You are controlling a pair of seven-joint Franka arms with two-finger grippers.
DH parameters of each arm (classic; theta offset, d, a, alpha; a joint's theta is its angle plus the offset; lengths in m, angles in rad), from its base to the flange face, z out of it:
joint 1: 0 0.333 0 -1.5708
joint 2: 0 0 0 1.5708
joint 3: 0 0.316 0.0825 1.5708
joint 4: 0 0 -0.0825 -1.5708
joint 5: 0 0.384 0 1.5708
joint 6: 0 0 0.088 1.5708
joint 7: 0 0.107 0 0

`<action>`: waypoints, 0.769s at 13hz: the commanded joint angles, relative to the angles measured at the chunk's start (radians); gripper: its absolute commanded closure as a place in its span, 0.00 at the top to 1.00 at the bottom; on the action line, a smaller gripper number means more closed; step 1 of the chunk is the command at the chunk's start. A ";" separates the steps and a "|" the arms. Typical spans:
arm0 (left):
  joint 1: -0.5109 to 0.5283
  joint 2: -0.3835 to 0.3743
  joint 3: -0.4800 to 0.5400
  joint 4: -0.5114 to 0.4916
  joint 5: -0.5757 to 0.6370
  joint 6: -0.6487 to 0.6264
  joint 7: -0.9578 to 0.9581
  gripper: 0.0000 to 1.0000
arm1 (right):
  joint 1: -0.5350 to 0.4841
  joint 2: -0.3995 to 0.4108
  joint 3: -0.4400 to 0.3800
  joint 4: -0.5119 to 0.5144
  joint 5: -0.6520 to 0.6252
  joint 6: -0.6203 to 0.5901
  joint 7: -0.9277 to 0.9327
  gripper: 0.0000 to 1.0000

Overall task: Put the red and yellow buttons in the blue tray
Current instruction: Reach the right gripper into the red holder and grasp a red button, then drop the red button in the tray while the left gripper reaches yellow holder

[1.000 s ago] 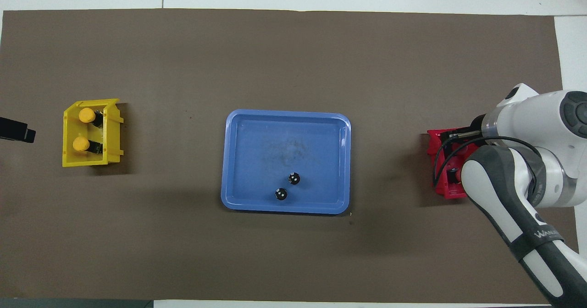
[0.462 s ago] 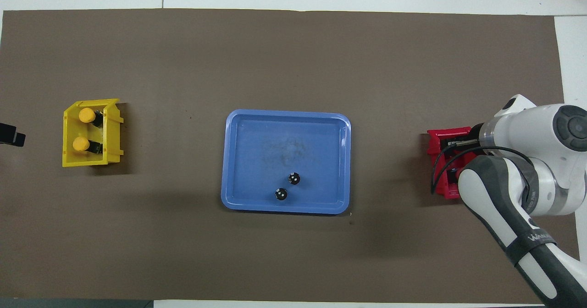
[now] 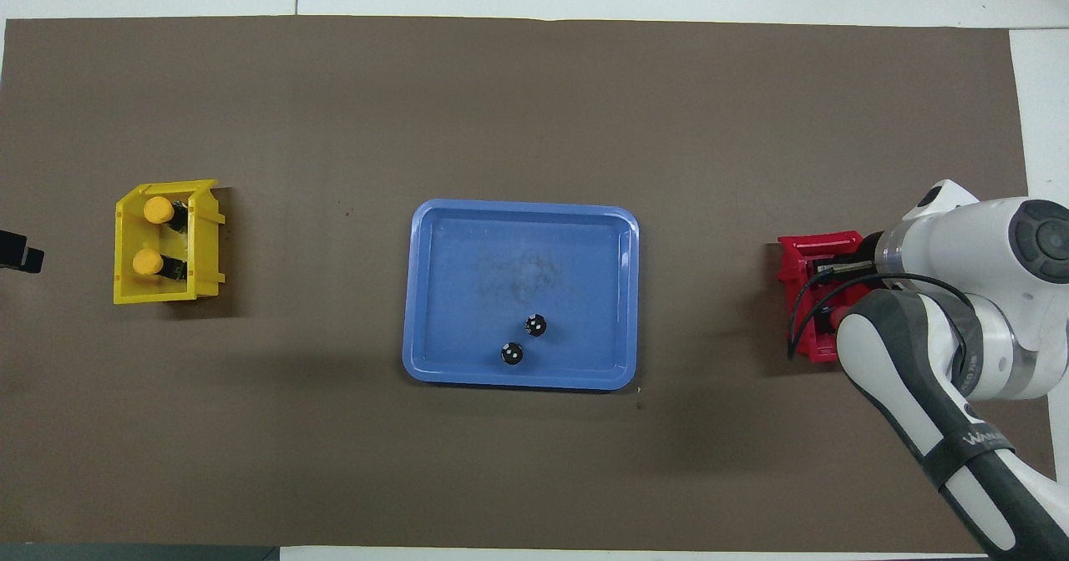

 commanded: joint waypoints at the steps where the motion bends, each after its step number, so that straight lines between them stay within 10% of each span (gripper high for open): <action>1: -0.009 -0.030 -0.004 -0.030 0.017 0.000 -0.008 1.00 | -0.016 -0.023 0.006 0.009 0.021 -0.036 -0.043 0.26; 6: 0.006 -0.012 -0.006 -0.184 0.014 0.294 -0.011 0.93 | 0.097 0.124 0.006 0.513 0.002 -0.508 0.056 0.26; 10: 0.027 0.107 -0.006 -0.237 -0.004 0.480 -0.027 0.83 | 0.403 0.192 0.006 0.607 -0.018 -0.437 0.525 0.22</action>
